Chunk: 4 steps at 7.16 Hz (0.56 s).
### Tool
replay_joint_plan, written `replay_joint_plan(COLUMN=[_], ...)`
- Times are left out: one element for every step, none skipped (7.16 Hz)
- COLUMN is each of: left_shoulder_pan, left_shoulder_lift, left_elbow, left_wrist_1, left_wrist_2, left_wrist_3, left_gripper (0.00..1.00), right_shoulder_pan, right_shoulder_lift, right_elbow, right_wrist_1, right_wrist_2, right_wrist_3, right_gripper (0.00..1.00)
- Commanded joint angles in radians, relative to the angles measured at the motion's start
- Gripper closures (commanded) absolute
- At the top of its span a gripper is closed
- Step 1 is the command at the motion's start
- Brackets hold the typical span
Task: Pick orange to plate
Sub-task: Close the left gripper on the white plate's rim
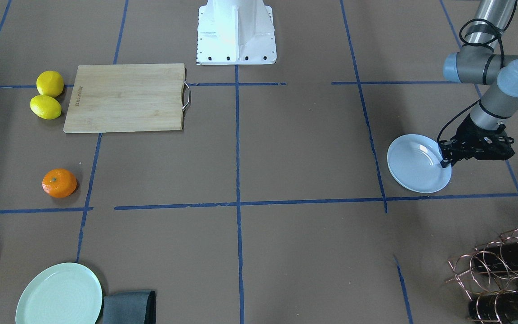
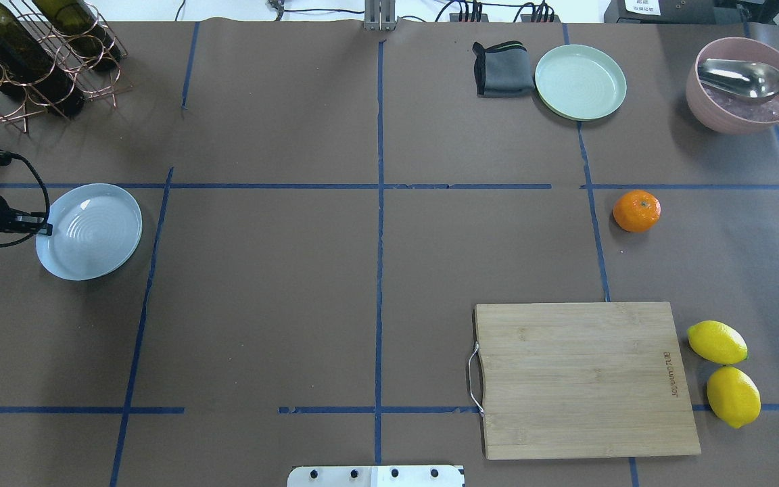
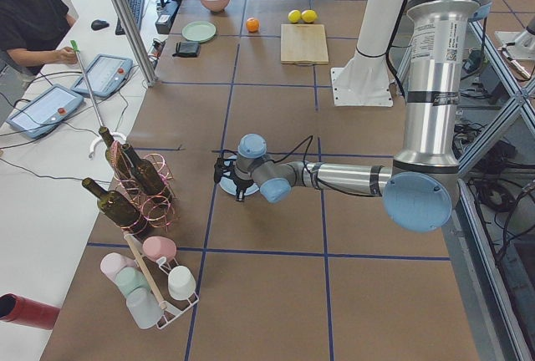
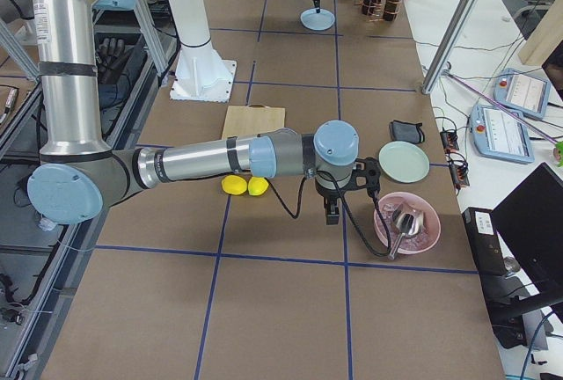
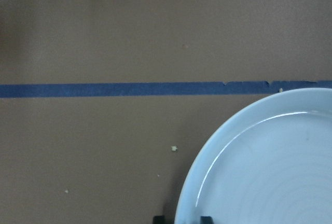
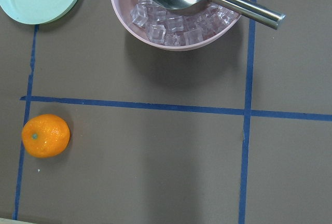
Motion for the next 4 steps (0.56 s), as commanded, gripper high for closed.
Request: replay_joint_plan(left_shoulder_pan=[-0.001, -0.003, -0.004, -0.035], left_shoulder_lift=[0.000, 0.001, 0.003, -0.005], left_elbow=[-0.008, -0.026, -0.062, -0.078], left_wrist_1=[0.000, 0.002, 0.011, 0.028], left_wrist_2=[-0.006, -0.012, -0.027, -0.126], left_wrist_3=[0.002, 0.002, 0.006, 0.002], left_gripper=[1.00, 1.00, 1.00, 1.00], right_shoulder_pan=[0.000, 0.000, 0.000, 0.000], right_shoulder_lift=[0.000, 0.000, 0.000, 0.000], right_elbow=[0.005, 0.006, 0.008, 0.018], right_wrist_1=[0.000, 0.000, 0.000, -0.002], right_wrist_2=[0.002, 0.002, 0.003, 0.003], right_wrist_3=[0.002, 0.002, 0.003, 0.003], right_gripper=[0.00, 0.00, 0.00, 0.00])
